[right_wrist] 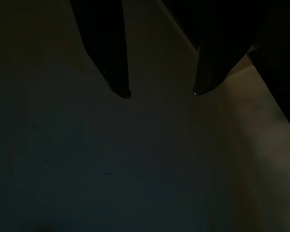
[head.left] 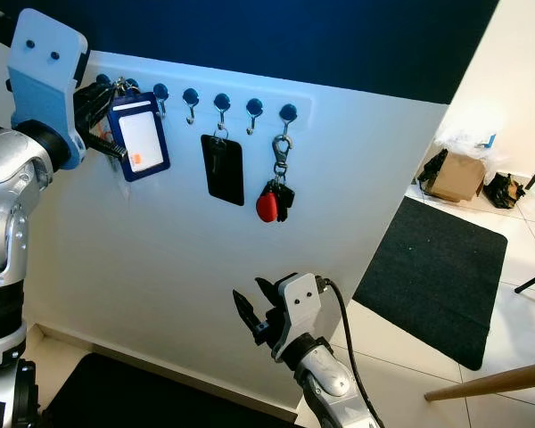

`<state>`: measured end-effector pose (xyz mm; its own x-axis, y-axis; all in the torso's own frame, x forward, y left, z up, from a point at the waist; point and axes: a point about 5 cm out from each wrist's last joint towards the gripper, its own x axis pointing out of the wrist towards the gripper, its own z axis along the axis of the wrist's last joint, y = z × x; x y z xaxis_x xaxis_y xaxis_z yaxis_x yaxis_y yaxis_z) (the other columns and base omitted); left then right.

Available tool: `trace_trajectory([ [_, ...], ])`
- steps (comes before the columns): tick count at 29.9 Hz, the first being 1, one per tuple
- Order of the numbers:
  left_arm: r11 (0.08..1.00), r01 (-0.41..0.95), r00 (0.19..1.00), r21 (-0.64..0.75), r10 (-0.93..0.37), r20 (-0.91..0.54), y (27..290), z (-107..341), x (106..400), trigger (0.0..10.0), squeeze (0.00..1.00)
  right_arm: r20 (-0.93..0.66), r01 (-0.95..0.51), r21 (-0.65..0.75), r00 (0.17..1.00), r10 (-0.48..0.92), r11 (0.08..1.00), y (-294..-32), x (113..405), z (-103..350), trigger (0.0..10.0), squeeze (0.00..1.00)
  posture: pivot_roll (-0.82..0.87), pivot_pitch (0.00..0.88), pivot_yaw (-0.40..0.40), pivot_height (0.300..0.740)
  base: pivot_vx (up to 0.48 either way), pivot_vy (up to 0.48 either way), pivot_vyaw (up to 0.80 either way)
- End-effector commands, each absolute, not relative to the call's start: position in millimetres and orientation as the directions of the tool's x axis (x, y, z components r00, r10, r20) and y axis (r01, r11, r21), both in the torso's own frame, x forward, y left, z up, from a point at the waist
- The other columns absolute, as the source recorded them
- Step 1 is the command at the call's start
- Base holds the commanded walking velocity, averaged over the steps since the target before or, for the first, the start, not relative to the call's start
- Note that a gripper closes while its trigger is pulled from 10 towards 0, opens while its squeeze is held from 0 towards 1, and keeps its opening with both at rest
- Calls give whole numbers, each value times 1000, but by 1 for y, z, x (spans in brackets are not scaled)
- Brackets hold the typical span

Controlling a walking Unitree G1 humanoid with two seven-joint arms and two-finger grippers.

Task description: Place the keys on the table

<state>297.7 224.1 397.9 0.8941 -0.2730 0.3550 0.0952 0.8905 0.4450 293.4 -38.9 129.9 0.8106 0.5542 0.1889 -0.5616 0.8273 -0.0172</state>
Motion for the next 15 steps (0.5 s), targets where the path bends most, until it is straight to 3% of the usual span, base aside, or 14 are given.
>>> trace_trajectory([
  [1, 871, 135, 852, 472, -345, 394, 212, 408, 288, 10000, 0, 183, -571, 13, 809, 559, 821, -34, 291, 126, 10000, 0, 281, 162, -33, 740, 0, 0, 0],
  [9, 913, 13, 844, 408, -229, 485, 225, 423, 289, 10000, 0, 180, -565, 13, 813, 554, 825, -37, 290, 124, 10000, 0, 282, 161, -33, 740, 0, 0, 0],
  [15, 905, -32, 861, 424, -190, 472, 219, 419, 304, 10000, 0, 183, -571, 14, 808, 560, 821, -34, 292, 126, 10000, 0, 285, 164, -38, 740, 0, 0, 0],
])
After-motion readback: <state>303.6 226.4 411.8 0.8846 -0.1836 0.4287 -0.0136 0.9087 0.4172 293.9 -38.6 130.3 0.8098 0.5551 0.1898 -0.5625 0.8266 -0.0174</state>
